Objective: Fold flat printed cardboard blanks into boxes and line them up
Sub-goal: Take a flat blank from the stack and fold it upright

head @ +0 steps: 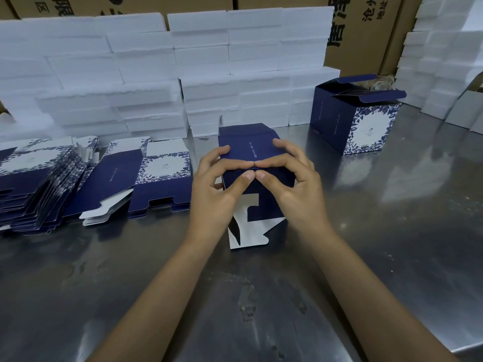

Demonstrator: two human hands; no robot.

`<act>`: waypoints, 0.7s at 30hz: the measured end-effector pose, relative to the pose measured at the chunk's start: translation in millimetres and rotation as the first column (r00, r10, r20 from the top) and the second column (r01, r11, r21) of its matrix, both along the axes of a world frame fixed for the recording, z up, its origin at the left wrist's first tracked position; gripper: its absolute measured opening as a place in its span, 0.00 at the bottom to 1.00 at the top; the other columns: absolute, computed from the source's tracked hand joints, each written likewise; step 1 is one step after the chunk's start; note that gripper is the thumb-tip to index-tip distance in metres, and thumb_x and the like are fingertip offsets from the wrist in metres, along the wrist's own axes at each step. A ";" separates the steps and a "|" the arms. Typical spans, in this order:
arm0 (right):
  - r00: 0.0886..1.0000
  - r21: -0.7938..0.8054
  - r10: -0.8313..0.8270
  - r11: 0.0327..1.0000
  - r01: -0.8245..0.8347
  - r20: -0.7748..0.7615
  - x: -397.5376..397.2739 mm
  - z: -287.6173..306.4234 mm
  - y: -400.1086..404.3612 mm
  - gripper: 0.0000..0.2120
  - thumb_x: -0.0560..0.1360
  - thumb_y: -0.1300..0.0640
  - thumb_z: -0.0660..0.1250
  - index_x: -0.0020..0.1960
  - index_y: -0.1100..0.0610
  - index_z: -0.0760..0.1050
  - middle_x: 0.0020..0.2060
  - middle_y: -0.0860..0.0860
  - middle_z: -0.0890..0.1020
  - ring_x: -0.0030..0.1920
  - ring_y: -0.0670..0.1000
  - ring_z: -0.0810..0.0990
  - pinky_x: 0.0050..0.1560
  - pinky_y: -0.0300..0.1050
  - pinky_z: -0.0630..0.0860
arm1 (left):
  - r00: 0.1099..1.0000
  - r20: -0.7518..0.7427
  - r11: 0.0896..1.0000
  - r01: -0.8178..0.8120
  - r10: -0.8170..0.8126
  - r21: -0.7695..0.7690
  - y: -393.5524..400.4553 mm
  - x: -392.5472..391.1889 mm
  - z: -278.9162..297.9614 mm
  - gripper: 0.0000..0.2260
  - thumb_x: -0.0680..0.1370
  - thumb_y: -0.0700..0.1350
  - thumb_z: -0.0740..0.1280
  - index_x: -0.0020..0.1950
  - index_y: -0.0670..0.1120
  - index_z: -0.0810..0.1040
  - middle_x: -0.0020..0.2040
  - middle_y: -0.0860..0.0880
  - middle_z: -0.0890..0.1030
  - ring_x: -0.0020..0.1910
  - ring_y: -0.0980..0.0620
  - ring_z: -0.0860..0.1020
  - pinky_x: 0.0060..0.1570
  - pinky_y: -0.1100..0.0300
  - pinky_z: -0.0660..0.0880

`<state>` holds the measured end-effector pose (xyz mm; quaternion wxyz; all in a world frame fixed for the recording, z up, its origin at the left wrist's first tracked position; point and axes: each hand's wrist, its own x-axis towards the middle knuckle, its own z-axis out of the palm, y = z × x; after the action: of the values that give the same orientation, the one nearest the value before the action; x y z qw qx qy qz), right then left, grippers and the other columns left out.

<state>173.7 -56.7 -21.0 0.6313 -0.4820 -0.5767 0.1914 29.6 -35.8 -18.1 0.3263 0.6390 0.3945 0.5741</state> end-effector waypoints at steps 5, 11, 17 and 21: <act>1.000 -0.019 0.025 0.999 -0.026 -0.012 3.0 1.4 1.0 0.11 0.74 0.61 0.77 0.49 0.45 0.83 0.67 0.44 0.77 0.73 0.48 0.68 0.63 0.24 0.62 | 1.000 0.001 1.000 0.004 -0.004 -0.001 1.3 0.2 0.3 0.07 0.76 0.43 0.74 0.52 0.52 0.86 0.67 0.58 0.74 0.66 0.67 0.71 0.57 0.68 0.71; 0.996 -0.019 0.063 0.998 -0.064 -0.069 10.2 -1.6 3.7 0.13 0.75 0.62 0.76 0.48 0.43 0.83 0.65 0.44 0.78 0.72 0.51 0.71 0.71 0.58 0.70 | 0.994 0.065 0.995 0.092 -0.089 -0.036 4.9 -12.3 2.6 0.09 0.75 0.40 0.75 0.52 0.51 0.86 0.68 0.55 0.77 0.65 0.70 0.72 0.50 0.76 0.72; 0.987 -0.046 0.111 0.992 -0.116 -0.113 14.8 -4.3 5.6 0.12 0.75 0.62 0.76 0.50 0.45 0.84 0.67 0.44 0.77 0.72 0.53 0.72 0.70 0.61 0.71 | 0.989 0.056 0.990 0.136 -0.133 -0.043 5.6 -15.4 2.9 0.10 0.75 0.40 0.74 0.52 0.54 0.86 0.69 0.57 0.76 0.64 0.71 0.72 0.51 0.75 0.73; 0.981 -0.035 0.121 0.991 -0.128 -0.150 16.5 -4.3 6.9 0.12 0.75 0.64 0.76 0.48 0.47 0.84 0.66 0.46 0.78 0.71 0.53 0.73 0.69 0.62 0.72 | 0.984 0.100 0.987 0.151 -0.145 -0.062 6.3 -17.6 2.3 0.10 0.76 0.38 0.73 0.53 0.52 0.86 0.70 0.56 0.76 0.65 0.69 0.73 0.51 0.71 0.75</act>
<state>190.2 -49.7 -25.3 0.6482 -0.4433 -0.5531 0.2783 12.1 -29.6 -15.8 0.4083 0.6269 0.3495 0.5641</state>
